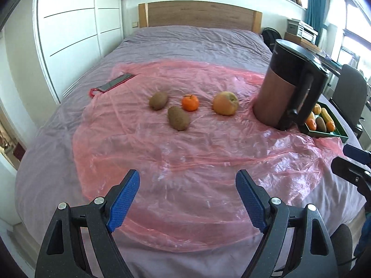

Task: Organize fruits
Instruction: 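Move both tools back over the remaining fruits on the sheet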

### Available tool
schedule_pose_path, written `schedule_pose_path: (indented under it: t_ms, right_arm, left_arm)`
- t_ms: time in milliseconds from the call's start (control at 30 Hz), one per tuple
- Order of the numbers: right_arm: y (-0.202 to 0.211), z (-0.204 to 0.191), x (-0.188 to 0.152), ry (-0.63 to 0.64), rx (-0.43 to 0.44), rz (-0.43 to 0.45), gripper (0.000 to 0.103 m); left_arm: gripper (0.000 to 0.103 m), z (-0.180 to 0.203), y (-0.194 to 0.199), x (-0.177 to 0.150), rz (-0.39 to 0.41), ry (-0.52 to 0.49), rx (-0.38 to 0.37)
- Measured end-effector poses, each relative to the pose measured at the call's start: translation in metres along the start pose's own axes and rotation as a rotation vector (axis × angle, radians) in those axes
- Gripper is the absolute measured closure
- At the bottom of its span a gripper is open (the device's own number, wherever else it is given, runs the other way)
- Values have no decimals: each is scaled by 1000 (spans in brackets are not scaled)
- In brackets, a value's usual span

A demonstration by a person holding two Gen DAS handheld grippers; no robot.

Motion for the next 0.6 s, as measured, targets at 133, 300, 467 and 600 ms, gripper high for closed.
schedule_pose_path:
  t_ms: [133,300,467,600]
  right_arm:
    - [-18,-19,0,29,23,-13,0]
    - [-43,-27,-1,41,42,-31,0]
    - [-66,-21,-4,29,52,-46,0]
    - [-88,-21,-1,42,46,-58,0]
  left_arm:
    - [22,-23,-10,-3,-15,53,18]
    - [22,-35,-30,-11,-48,82,29]
    - [22,-34,-51,-15,-71,82,34]
    - [22,-36,-68,-7,-81,89,26]
Point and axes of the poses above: each gripper's, at about its wrist camera, not at the fingertips, and y roughly against the way its jaws point, z to its right, x to its top, the point moved 3 cm from there along -y, roughly the way its jaws point, and after that the axes turned 6 degrees about -y, right-handed, at the moved point
